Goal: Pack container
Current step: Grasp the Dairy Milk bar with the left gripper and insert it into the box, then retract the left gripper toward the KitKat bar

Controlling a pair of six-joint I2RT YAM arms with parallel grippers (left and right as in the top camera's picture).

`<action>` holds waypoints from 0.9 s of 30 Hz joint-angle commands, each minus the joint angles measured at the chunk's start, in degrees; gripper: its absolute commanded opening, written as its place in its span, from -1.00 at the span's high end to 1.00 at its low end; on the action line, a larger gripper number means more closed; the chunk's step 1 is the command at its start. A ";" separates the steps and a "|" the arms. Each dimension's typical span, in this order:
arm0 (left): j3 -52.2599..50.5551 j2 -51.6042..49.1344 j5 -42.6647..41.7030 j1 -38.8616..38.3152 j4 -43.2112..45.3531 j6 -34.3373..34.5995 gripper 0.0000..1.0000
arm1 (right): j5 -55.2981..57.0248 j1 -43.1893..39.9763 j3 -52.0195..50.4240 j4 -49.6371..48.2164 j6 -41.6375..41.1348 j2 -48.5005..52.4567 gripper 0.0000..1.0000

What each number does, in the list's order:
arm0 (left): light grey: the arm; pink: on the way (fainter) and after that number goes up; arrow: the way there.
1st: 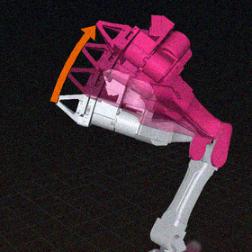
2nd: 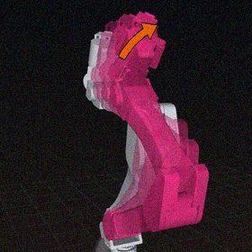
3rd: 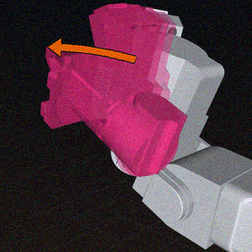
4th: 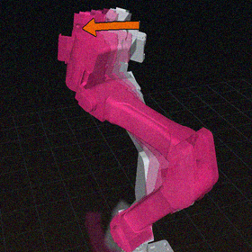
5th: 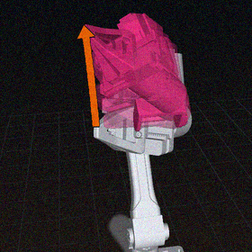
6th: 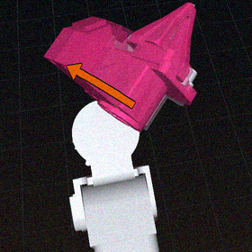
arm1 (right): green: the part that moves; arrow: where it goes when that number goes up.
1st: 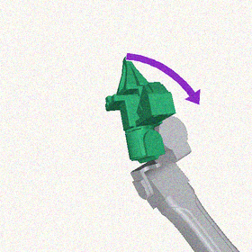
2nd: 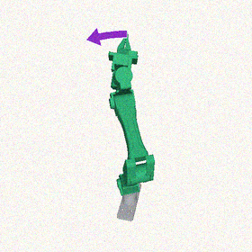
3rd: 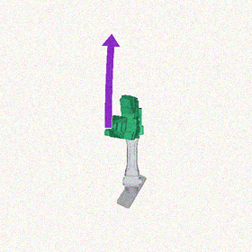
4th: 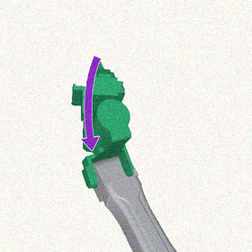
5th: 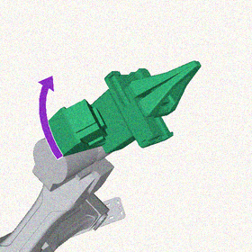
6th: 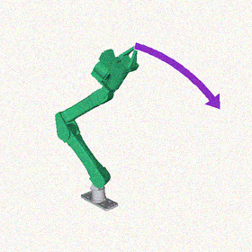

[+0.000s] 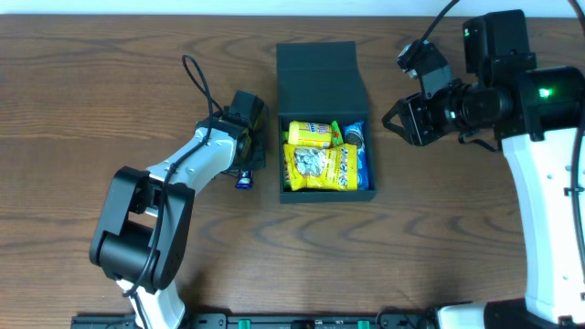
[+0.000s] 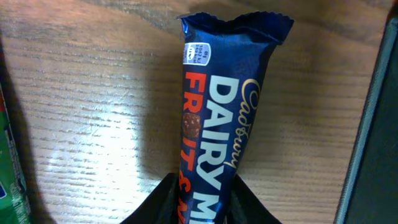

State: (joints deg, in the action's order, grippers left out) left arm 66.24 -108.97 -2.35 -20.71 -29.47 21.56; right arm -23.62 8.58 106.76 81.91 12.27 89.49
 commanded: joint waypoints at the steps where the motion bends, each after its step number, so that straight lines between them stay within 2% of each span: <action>1: 2.21 1.57 0.87 0.17 -3.13 -1.01 0.63 | -0.83 -1.22 -0.26 -0.37 -0.68 -1.97 0.35; 5: 10.27 12.79 0.74 -1.05 -9.92 -1.42 0.88 | -0.07 -7.41 -0.26 -1.62 -2.43 -6.54 0.22; 7: 11.56 19.32 0.26 -6.12 -9.01 0.63 0.89 | 1.20 -11.15 -0.26 -1.46 -3.82 -8.04 0.19; 9: 11.54 21.22 1.36 -13.79 -5.70 5.70 0.89 | 1.31 -13.31 -0.26 -0.85 -4.59 -8.28 0.19; 13: 11.54 14.25 5.75 -26.03 3.48 17.35 0.89 | 1.09 -14.56 -0.26 1.20 -5.64 -8.28 0.23; 16: 11.54 7.69 2.40 -26.91 8.79 24.72 0.89 | 1.11 -14.56 -0.26 2.43 -5.62 -8.28 0.23; 20: 11.54 2.29 0.07 -26.95 11.82 30.91 0.89 | 1.11 -14.56 -0.26 2.54 -5.62 -8.28 0.23; 22: 11.56 1.31 -0.04 -26.93 12.35 31.67 0.87 | 1.11 -14.56 -0.26 2.58 -5.60 -8.28 0.22; 23: 11.56 1.27 -0.11 -26.93 12.76 31.58 0.46 | 1.11 -14.56 -0.26 2.56 -5.60 -8.28 0.21; 24: 11.61 1.29 -0.85 -26.93 13.44 30.60 -0.29 | 1.11 -14.56 -0.26 2.54 -5.60 -8.28 0.20; 25: 11.78 1.31 -1.88 -26.93 13.46 29.03 -0.44 | 1.11 -14.56 -0.26 2.54 -5.60 -8.28 0.20; 27: 12.98 2.67 -3.52 -26.60 11.63 24.02 -0.43 | 1.11 -14.56 -0.26 2.54 -5.60 -8.28 0.20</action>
State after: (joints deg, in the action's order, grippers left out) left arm 77.71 -107.15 -4.40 -47.70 -17.28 49.41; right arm -22.28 -5.45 106.65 84.38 7.49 81.36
